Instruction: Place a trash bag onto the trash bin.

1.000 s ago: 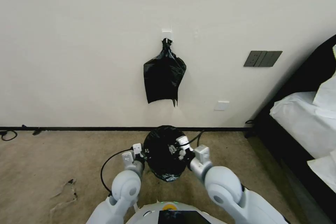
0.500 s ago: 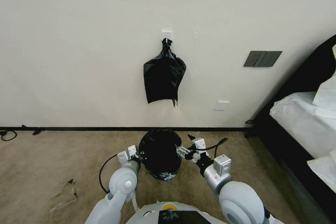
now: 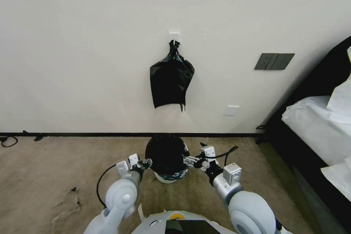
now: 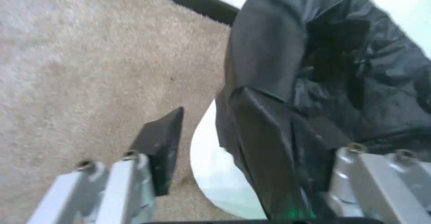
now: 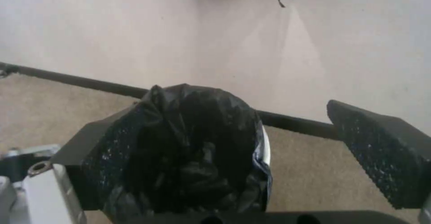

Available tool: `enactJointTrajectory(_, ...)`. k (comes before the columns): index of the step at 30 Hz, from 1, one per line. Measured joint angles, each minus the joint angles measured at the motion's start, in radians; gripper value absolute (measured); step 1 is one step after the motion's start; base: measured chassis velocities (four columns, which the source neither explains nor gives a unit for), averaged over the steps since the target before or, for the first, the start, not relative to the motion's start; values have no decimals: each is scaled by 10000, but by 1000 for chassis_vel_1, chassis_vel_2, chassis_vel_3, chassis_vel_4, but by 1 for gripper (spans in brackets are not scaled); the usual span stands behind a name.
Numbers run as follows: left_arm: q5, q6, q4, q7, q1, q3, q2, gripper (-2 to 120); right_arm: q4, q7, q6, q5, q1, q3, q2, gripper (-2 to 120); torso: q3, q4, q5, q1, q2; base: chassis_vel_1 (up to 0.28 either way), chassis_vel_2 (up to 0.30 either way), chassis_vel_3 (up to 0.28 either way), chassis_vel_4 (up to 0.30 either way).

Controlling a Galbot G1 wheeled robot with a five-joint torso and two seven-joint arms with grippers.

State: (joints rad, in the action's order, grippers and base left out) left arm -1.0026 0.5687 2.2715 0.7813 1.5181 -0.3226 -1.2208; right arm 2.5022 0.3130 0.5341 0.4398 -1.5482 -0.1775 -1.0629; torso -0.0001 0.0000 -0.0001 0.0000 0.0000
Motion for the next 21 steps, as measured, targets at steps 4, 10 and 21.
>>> enactJointTrajectory(4,907,99,637,-157,568,-220,210,76,-5,-40,-186,7,-114,-142,-91,100,0,1,0,0,0,0,0,0,0)
enactJointTrajectory(10,4024,-1389,1084,-1976,1696,-475,360,97,-242,-390,-1684,-362,-496,-577,-620,100,0,1,0,0,0,0,0,0,0)
enactJointTrajectory(21,9730,-7719,-120,-4915,2604,-634,-336,100,-2410,-1031,-6836,-2682,-2000,-2193,-2484,100,0,-3,2,0,0,0,0,0,0)
